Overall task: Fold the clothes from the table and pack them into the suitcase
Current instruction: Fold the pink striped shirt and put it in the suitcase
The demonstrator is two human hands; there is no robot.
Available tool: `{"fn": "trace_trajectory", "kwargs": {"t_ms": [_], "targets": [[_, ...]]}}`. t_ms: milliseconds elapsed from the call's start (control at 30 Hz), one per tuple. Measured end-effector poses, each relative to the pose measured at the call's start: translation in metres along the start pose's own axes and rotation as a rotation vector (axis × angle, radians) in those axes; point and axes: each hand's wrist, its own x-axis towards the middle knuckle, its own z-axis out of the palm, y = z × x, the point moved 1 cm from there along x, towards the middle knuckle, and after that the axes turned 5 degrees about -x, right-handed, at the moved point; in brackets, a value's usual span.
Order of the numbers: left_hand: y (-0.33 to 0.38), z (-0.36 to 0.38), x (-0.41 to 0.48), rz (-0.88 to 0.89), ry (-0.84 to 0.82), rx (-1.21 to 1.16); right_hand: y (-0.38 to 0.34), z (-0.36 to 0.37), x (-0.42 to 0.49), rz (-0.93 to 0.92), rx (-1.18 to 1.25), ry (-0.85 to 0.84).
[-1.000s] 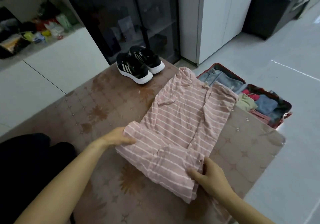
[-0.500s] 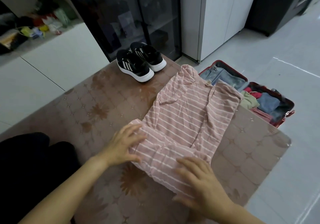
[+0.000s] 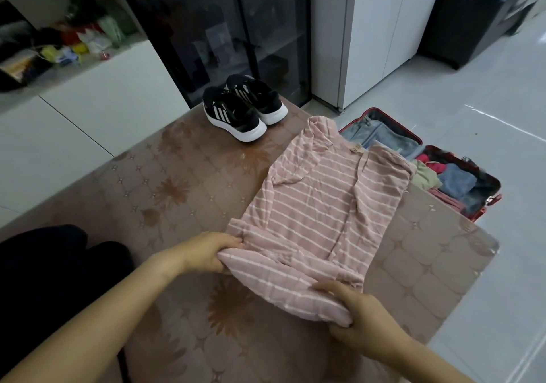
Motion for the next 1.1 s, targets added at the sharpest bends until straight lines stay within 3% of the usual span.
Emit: {"fn": "trace_trajectory", "kwargs": {"t_ms": [200,267,433,500,633,733,800,867,933,1000,1100], "targets": [[0.016,-0.013,-0.021,-0.132,-0.154,-0.207,0.002,-0.030,-0.014,0.078,0.416,-0.153],[0.022,-0.025,-0.024,-0.165,-0.132,-0.306,0.009,-0.042,-0.018,0.123,0.555,-0.096],[0.031,-0.034,0.001,-0.208,0.331,-0.734,0.025,-0.052,-0.007,0.389,0.810,0.245],[0.032,-0.027,0.021,-0.261,0.375,-0.807,0.025,-0.055,0.006,0.435,0.843,0.337],[0.025,-0.004,0.054,-0.348,0.362,-0.617,0.038,-0.058,0.026,0.524,0.653,0.389],[0.021,0.001,0.054,-0.360,0.472,-0.192,0.048,-0.059,0.028,0.560,0.302,0.435],[0.027,0.006,0.046,-0.130,0.614,0.157,0.049,-0.059,0.023,0.436,-0.092,0.533],[0.035,0.012,0.041,0.147,0.550,0.478,0.042,-0.053,0.017,0.172,-0.368,0.616],[0.037,0.019,0.040,0.190,0.278,0.583,0.033,-0.038,0.011,-0.090,-0.495,0.535],[0.034,0.023,0.045,0.077,0.062,0.593,0.035,-0.021,0.010,-0.195,-0.567,0.312],[0.033,0.021,0.052,0.046,0.016,0.588,0.050,-0.017,0.019,-0.166,-0.720,0.037]]}}
